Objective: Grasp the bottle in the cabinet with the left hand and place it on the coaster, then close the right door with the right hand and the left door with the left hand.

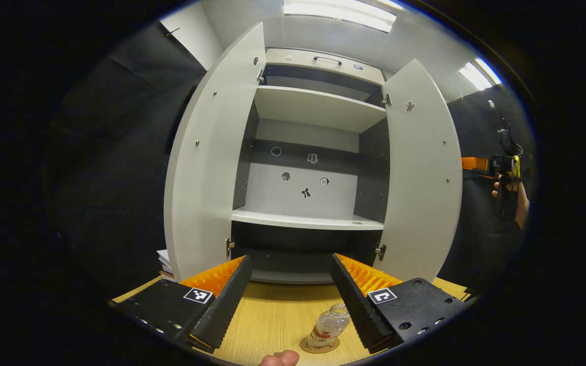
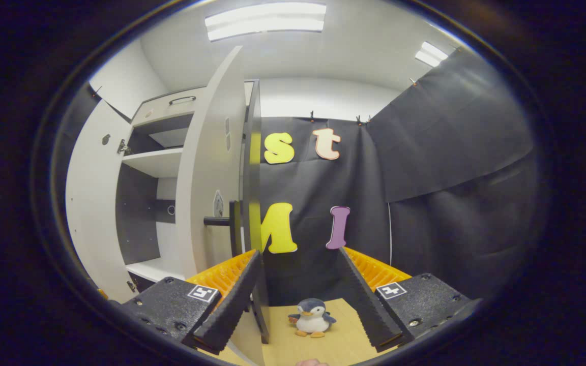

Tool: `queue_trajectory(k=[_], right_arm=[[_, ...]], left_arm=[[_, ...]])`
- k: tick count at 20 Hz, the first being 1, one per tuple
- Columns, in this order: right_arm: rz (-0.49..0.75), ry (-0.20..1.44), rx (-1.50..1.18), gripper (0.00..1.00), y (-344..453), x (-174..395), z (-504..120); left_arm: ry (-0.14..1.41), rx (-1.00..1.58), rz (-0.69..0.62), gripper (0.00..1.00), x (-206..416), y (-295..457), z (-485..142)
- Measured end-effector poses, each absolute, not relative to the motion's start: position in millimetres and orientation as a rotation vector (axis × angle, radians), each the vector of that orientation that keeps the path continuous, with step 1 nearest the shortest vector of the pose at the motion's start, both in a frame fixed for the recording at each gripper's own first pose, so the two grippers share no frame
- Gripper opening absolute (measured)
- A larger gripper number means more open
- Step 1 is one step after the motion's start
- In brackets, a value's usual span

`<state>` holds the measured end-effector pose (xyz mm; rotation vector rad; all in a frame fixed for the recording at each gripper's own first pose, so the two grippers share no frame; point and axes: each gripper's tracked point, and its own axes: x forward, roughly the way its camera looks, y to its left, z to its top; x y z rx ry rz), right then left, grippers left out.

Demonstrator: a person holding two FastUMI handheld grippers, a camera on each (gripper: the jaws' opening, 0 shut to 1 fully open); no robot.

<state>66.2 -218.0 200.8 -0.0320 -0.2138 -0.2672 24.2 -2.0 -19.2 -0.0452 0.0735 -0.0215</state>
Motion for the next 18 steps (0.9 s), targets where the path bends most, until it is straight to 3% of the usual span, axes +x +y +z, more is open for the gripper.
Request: queue_trajectory(k=[1,2,4,8,14,18], right_arm=[[-0.269,-0.225,-0.039,0.93,-217,65,203],[-0.267,-0.214,-0.038,0.98,-215,67,201],[-0.260,-0.209,-0.016,0.98,-214,66,197],[-0.257,-0.207,0.033,0.92,-213,66,195],[-0.295,-0.217,-0.011,1.00,-208,62,196],[-0.306,-0.212,-0.109,0.96,-194,62,200]], left_arm=[[0.071,-0.044,-0.020,0.95,23,-1,-19],[0.071,-0.043,-0.020,0.95,23,0,-19],[0.069,-0.045,-0.018,0.95,25,2,-19],[0.067,-0.059,-0.030,0.95,29,2,-20],[0.052,-0.063,-0.031,0.95,30,10,-17],[0.048,-0.067,-0.040,0.95,31,9,-17]])
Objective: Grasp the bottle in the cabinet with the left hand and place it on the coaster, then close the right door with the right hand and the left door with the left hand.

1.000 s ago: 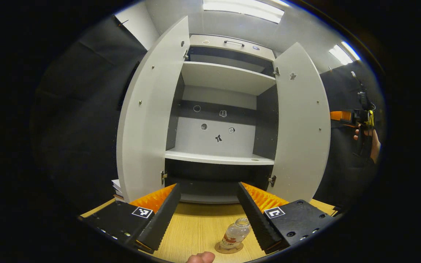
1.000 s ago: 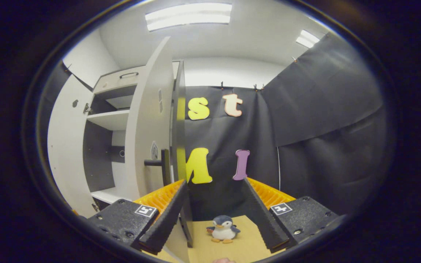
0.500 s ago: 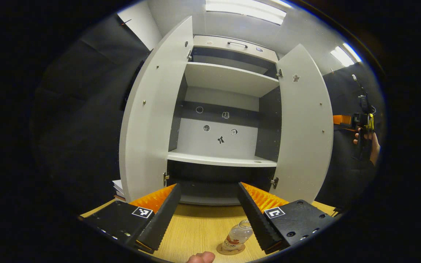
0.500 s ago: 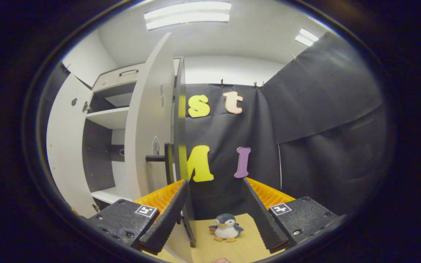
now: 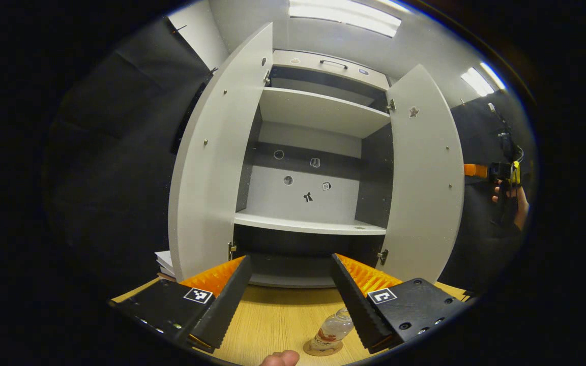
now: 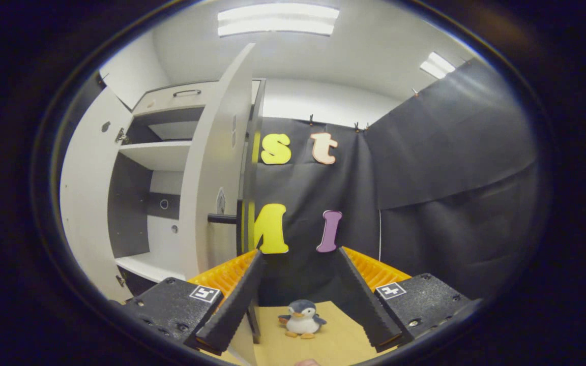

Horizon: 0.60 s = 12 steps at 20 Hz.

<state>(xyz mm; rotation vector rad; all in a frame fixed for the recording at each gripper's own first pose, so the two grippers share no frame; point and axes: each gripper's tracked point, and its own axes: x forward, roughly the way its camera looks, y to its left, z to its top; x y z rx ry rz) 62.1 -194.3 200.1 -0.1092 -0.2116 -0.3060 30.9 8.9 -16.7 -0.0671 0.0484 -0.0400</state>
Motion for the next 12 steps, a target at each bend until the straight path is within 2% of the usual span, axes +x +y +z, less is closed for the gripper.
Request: queue_trajectory(k=[3,4,5,9,10,11,12], right_arm=[[-0.205,-0.209,-0.084,0.96,-153,62,193],[-0.167,-0.202,-0.068,0.92,-138,64,188],[-0.141,-0.201,-0.060,0.96,-125,67,186],[-0.056,-0.229,-0.064,0.96,-77,89,183],[-0.043,-0.238,-0.069,0.90,-67,97,182],[-0.023,-0.247,-0.073,0.91,-56,107,182],[-0.009,-0.245,-0.075,0.96,-45,114,178]], left_arm=[[0.048,-0.063,-0.053,0.95,32,6,-17],[0.047,-0.062,-0.054,0.95,32,6,-17],[0.046,-0.060,-0.054,0.95,32,7,-17],[0.035,-0.055,-0.022,0.95,33,16,-12],[0.032,-0.062,-0.016,0.95,33,18,-10],[0.029,-0.070,-0.014,0.95,34,20,-8],[0.024,-0.074,-0.011,0.95,35,22,-5]])
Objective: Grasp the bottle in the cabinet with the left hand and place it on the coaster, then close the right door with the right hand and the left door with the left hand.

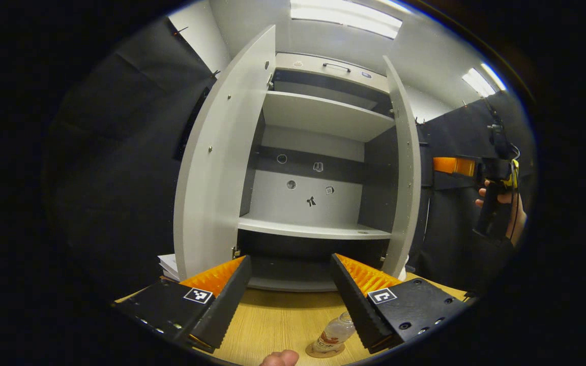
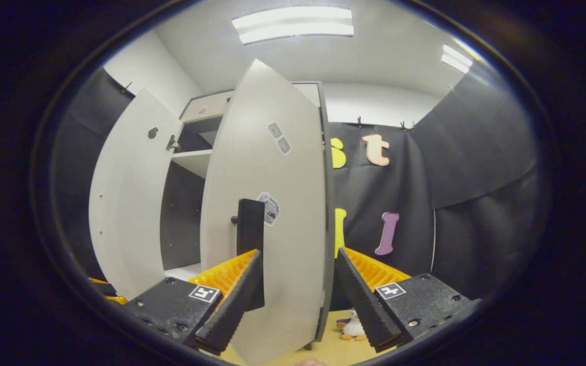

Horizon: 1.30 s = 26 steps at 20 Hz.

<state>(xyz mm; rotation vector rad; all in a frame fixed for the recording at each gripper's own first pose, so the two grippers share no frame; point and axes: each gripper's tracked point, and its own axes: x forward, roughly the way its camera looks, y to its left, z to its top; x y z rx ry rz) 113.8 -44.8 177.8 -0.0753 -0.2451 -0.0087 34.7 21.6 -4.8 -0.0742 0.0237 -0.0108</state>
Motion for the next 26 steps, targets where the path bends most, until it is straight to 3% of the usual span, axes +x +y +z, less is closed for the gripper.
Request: queue_trajectory(k=[4,9,10,13,14,15,16,18,19,22,23,25,26], right_arm=[[0.007,-0.241,-0.064,0.99,-24,125,177],[0.005,-0.242,-0.075,0.96,-18,89,164],[0.003,-0.237,-0.072,0.99,-17,79,155],[-0.013,-0.222,-0.083,0.99,-15,51,124],[-0.030,-0.213,-0.088,0.99,-15,44,111],[-0.041,-0.192,-0.089,0.99,-16,38,97],[-0.048,-0.164,-0.084,0.99,-15,34,80],[-0.047,-0.103,-0.069,0.99,-9,26,51],[-0.027,-0.091,-0.062,0.99,-1,21,39],[0.069,-0.118,-0.059,0.99,21,22,26],[0.095,-0.116,-0.060,0.99,30,22,22],[0.126,-0.081,-0.071,0.99,39,26,12],[0.136,-0.070,-0.073,0.96,41,29,10]], left_arm=[[0.016,-0.062,0.006,0.95,33,29,3],[-0.007,-0.053,0.001,0.95,34,31,14],[-0.007,-0.055,-0.004,0.99,35,31,15],[-0.006,-0.076,-0.032,0.95,37,24,16],[0.000,-0.081,-0.037,0.99,39,21,15],[0.002,-0.085,-0.044,0.91,40,19,16],[-0.001,-0.087,-0.051,0.99,41,16,17],[-0.012,-0.089,-0.064,0.95,41,11,21],[-0.020,-0.090,-0.072,0.90,41,9,25],[-0.068,-0.085,-0.073,0.99,35,14,48],[-0.083,-0.085,-0.060,0.95,34,22,58],[-0.113,-0.103,-0.036,0.95,27,42,85],[-0.144,-0.110,-0.026,0.99,23,56,104]])
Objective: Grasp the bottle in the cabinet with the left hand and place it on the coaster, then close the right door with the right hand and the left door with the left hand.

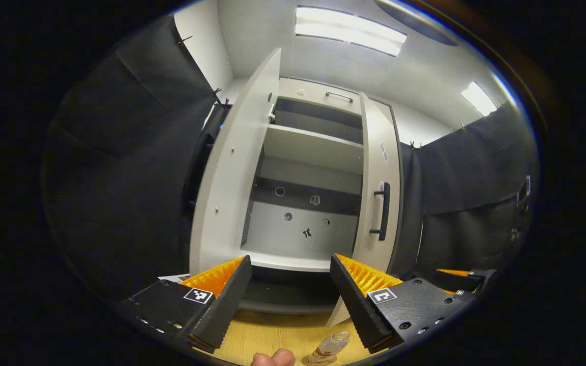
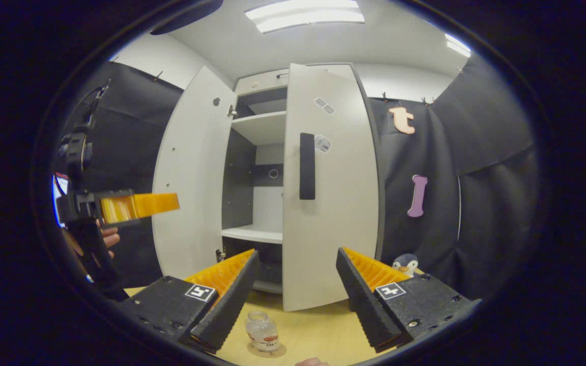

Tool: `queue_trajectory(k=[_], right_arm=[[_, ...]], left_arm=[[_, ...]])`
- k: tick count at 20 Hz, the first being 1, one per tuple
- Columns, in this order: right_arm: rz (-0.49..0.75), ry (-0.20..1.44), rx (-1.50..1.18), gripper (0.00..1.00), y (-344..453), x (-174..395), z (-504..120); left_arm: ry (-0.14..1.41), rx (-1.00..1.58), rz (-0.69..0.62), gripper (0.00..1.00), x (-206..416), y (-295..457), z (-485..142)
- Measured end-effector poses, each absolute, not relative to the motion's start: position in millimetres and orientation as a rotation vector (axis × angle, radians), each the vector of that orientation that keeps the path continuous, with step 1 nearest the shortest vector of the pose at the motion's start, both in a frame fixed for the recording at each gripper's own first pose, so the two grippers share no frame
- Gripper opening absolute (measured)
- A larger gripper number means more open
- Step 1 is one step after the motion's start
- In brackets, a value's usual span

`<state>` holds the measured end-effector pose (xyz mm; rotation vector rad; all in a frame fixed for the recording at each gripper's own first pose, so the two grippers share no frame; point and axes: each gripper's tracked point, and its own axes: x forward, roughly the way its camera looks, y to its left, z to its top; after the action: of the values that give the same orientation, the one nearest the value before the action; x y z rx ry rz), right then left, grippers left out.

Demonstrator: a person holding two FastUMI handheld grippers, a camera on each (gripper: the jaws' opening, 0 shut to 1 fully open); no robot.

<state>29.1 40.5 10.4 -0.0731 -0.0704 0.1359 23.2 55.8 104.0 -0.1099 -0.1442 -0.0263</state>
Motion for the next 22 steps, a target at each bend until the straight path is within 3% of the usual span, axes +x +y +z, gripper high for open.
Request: queue_trajectory(k=[2,3,4,5,6,8,10,12,14,15,16,17,18,20,22], right_arm=[[0.150,-0.060,-0.063,0.99,40,32,10],[0.150,-0.050,-0.059,0.99,39,34,9],[0.148,-0.044,-0.056,0.99,37,36,7],[0.144,-0.042,-0.052,0.99,37,39,5],[0.141,-0.038,-0.046,0.99,34,37,5],[0.134,-0.033,-0.040,0.99,30,37,5],[0.120,-0.034,-0.044,0.96,23,36,8],[0.094,-0.041,-0.049,0.96,13,35,11],[0.071,-0.043,-0.045,0.99,3,34,13],[0.062,-0.041,-0.044,0.99,-1,34,13],[0.053,-0.038,-0.044,0.99,-4,35,12],[0.047,-0.034,-0.047,0.99,-8,36,12],[0.045,-0.032,-0.049,0.99,-8,35,12],[0.051,-0.041,-0.051,0.99,-5,36,15],[0.066,-0.051,-0.046,0.99,1,38,19]], left_arm=[[-0.216,-0.110,0.041,0.95,18,97,143],[-0.245,-0.105,0.098,0.99,18,123,156],[-0.278,-0.100,0.167,0.95,19,151,166],[-0.311,-0.089,0.249,0.99,23,181,172],[-0.336,-0.077,0.308,0.95,29,204,175],[-0.333,-0.041,0.396,0.99,53,234,168],[-0.271,-0.040,0.416,0.99,82,240,137],[-0.227,-0.076,0.408,0.90,95,252,126],[-0.232,-0.116,0.421,0.99,102,261,120],[-0.237,-0.129,0.422,0.94,102,262,117],[-0.235,-0.149,0.422,0.99,102,261,115],[-0.238,-0.159,0.418,0.95,105,260,117],[-0.232,-0.154,0.411,0.99,105,258,118],[-0.242,-0.098,0.422,0.93,100,253,122],[-0.244,-0.048,0.397,0.99,99,237,127]])
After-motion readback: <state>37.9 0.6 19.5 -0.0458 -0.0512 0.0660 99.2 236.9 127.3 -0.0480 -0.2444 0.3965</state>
